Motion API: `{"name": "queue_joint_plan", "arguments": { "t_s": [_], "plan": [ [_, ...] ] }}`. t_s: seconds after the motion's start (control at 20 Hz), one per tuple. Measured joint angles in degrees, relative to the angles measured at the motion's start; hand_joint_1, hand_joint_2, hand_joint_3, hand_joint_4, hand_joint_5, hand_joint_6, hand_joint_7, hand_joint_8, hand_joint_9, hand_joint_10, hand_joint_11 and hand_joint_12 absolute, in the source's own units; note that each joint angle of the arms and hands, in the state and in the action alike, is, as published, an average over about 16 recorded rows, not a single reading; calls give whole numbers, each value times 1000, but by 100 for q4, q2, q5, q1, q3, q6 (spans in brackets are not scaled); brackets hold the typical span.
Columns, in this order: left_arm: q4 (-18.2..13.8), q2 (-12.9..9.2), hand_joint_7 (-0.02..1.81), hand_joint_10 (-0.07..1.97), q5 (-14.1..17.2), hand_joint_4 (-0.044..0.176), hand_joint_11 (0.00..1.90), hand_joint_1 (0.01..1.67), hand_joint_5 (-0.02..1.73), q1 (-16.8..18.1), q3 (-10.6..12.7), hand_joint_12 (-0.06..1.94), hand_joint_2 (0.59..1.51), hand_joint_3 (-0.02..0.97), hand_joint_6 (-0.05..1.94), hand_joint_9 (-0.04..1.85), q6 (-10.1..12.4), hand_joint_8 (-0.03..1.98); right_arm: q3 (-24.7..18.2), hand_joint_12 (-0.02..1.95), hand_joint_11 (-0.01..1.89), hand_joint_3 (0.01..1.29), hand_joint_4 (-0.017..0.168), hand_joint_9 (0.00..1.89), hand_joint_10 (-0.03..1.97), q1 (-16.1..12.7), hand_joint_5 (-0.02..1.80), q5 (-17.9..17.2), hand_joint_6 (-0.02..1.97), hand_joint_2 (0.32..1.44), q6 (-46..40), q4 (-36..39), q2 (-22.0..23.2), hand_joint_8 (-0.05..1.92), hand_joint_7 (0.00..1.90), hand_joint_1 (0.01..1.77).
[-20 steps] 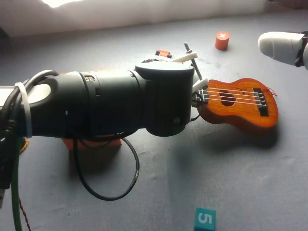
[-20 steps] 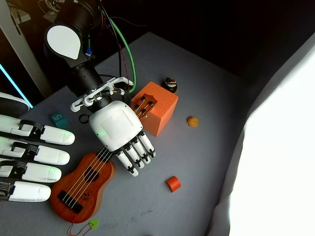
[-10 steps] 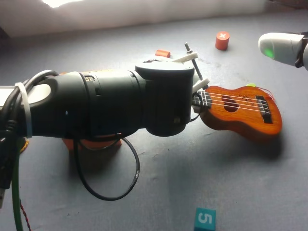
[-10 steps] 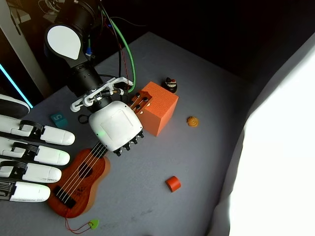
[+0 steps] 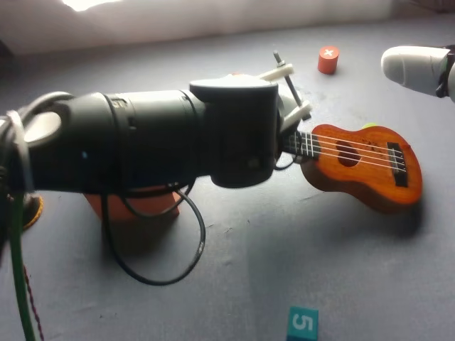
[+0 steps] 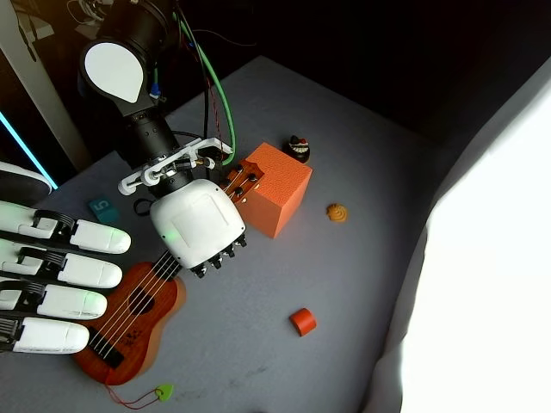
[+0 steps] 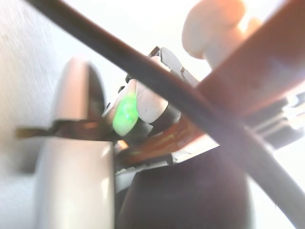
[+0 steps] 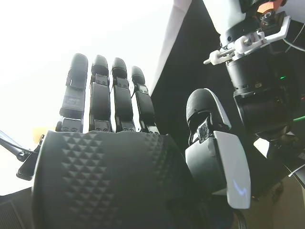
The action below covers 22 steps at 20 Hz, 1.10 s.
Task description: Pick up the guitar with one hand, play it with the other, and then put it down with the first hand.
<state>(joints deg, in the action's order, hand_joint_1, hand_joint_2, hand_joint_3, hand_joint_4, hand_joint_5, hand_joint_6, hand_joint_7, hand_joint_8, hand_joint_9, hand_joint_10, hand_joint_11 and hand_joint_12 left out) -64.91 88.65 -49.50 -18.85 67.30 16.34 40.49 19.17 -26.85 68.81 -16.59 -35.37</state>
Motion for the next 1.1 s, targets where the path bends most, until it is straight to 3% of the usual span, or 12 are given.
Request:
{"name": "queue_joint_plan", "arguments": {
  "t_s": [0.3, 0.7, 1.1],
  "plan": [
    [199, -478, 1325, 1928, 281, -2, 1510, 1503, 1284, 198, -448, 1929, 1072, -10, 1896, 1456, 107, 1958, 158, 446, 22, 16, -2, 179, 25, -26, 190, 112, 39, 1350, -783, 600, -5, 16, 209, 73],
    [506, -1192, 1301, 1924, 483, -4, 1483, 1517, 1251, 496, -1124, 1928, 1072, -16, 1887, 1421, 58, 1963, 477, 489, 22, 16, -2, 179, 25, -54, 195, 289, 38, 1362, -3120, 2512, -12, 16, 213, 84],
    [708, -1522, 1297, 1924, 615, -4, 1480, 1520, 1245, 756, -1453, 1929, 1072, -16, 1888, 1411, -131, 1966, 671, 444, 21, 16, -2, 171, 25, -68, 202, 401, 37, 1371, -5062, 4450, -11, 16, 203, 88]
  ]
}}
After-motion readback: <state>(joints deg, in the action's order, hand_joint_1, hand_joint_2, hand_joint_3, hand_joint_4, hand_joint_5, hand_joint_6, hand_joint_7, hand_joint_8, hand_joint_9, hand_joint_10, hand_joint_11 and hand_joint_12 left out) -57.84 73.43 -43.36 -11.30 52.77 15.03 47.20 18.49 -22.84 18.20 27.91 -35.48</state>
